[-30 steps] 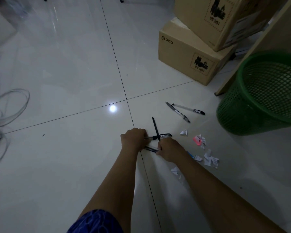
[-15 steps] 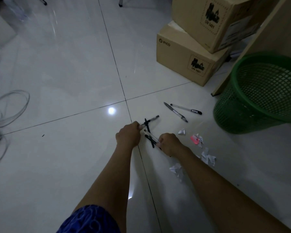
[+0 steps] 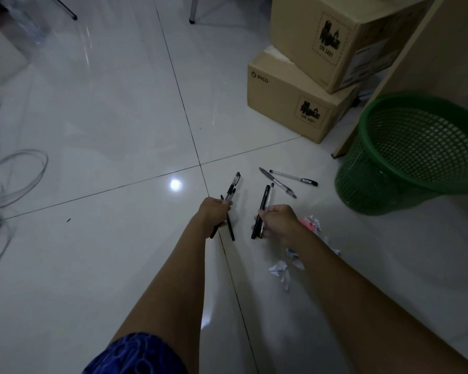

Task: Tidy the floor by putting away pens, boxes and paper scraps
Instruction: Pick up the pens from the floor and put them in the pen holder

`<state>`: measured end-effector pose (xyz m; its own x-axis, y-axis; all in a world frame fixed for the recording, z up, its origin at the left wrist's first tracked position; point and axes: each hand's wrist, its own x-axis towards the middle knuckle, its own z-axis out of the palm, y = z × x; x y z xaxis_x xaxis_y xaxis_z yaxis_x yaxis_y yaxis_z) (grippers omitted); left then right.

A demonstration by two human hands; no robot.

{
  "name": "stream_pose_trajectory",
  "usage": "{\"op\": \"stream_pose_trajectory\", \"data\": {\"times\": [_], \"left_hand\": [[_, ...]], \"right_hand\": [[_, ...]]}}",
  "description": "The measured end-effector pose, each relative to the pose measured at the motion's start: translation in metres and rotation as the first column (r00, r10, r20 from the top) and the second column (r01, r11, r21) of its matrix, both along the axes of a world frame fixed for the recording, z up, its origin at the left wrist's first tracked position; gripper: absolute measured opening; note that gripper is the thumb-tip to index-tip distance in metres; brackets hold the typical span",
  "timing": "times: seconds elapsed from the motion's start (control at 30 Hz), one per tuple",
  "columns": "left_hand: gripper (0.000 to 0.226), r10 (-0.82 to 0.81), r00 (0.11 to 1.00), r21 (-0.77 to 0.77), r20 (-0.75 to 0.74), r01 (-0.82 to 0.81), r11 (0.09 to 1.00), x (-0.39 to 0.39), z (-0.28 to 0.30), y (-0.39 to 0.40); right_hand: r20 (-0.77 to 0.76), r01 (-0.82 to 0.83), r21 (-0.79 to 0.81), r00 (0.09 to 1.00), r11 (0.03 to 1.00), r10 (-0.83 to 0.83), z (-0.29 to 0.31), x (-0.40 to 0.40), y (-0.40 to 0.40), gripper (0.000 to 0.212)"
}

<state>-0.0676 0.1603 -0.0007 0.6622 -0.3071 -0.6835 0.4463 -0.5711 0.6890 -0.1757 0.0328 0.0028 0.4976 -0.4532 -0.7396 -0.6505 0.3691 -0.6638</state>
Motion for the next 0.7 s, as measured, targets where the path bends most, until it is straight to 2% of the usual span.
{"op": "stream_pose_trajectory", "data": {"times": [0.1, 0.2, 0.33, 0.43, 0.57, 0.7], "left_hand": [[0.034, 0.047, 0.999, -0.054, 0.000, -0.047, 0.997, -0.004, 0.002, -0.003], [0.035, 0.159, 0.986, -0.065, 0.043, -0.156, 0.986, -0.019, 0.010, -0.005], [0.037, 0.202, 0.978, -0.003, 0.054, -0.202, 0.979, -0.062, 0.047, 0.003], [0.034, 0.285, 0.958, -0.012, -0.028, -0.286, 0.958, -0.088, 0.101, 0.013], [0.032, 0.262, 0.959, 0.008, -0.103, -0.263, 0.965, -0.101, 0.202, 0.023], [0.031, 0.177, 0.983, -0.015, -0.055, -0.178, 0.984, -0.112, 0.315, 0.026]], "right_hand": [[0.063, 0.110, 0.087, 0.991, 0.990, -0.116, 0.008, -0.002, 0.000, 0.005], [0.084, 0.208, 0.146, 0.971, 0.967, -0.222, 0.026, -0.008, -0.002, 0.018], [0.039, 0.207, 0.073, 0.977, 0.976, -0.210, 0.074, -0.030, 0.001, 0.023], [-0.032, 0.192, 0.039, 0.981, 0.981, -0.191, 0.125, -0.049, 0.008, 0.024], [-0.043, 0.170, 0.044, 0.985, 0.984, -0.168, 0.222, -0.060, 0.018, 0.026], [-0.030, 0.140, 0.051, 0.990, 0.989, -0.138, 0.330, -0.071, 0.033, 0.019]]}}
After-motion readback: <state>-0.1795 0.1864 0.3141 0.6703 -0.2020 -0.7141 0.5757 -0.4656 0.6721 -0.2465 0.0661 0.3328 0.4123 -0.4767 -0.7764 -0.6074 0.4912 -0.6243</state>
